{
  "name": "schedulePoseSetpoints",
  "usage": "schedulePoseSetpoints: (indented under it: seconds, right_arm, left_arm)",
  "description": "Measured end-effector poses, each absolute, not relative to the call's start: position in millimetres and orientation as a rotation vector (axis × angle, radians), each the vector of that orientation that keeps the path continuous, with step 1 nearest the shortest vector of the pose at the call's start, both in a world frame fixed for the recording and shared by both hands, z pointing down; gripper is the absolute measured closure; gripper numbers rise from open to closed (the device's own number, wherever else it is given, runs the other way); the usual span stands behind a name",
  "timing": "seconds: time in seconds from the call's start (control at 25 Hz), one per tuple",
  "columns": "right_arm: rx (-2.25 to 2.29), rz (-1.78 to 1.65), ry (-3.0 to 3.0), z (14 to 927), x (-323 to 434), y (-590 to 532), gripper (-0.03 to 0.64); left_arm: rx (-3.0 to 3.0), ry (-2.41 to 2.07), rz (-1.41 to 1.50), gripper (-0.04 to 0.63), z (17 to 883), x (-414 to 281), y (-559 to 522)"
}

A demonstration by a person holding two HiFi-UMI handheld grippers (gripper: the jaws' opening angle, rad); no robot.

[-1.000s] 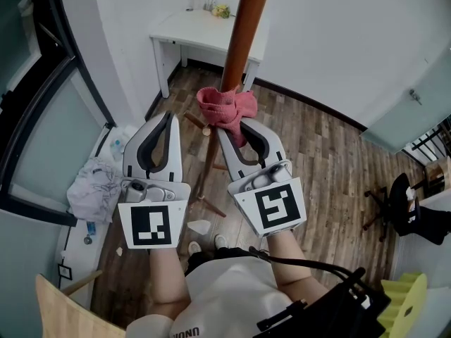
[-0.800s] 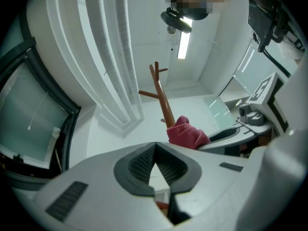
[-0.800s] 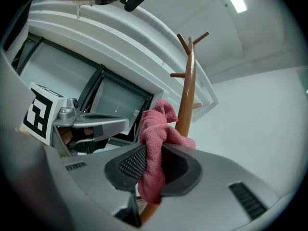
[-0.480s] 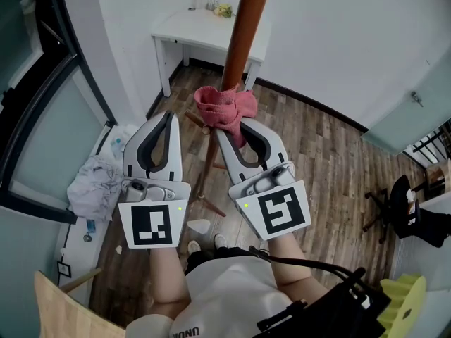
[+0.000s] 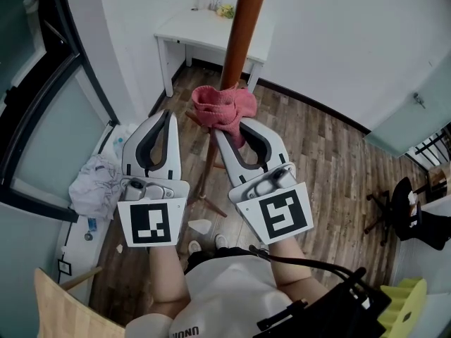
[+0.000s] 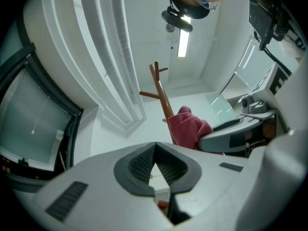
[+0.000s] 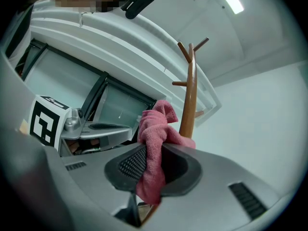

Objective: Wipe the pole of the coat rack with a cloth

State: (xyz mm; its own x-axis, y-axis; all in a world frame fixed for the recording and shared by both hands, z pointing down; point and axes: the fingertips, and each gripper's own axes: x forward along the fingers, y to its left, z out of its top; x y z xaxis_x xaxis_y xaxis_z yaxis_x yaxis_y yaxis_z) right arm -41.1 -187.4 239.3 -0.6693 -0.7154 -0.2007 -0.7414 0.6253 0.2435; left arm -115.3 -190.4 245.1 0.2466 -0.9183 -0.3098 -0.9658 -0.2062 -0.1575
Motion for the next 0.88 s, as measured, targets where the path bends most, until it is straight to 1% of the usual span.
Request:
schedulePoseSetpoints:
  seconds: [0.72, 0.88]
  right_arm:
    - [-1.218, 0.467, 2.656, 211, -22, -176, 0.535]
    - [-1.192, 0.539, 2.587, 189, -14, -174, 0.535]
  left_arm:
    - [-2.092, 1.784, 0.209, 0.583, 226, -123, -172]
    - [-2.061, 1.787, 0.216, 0.583, 217, -127, -166]
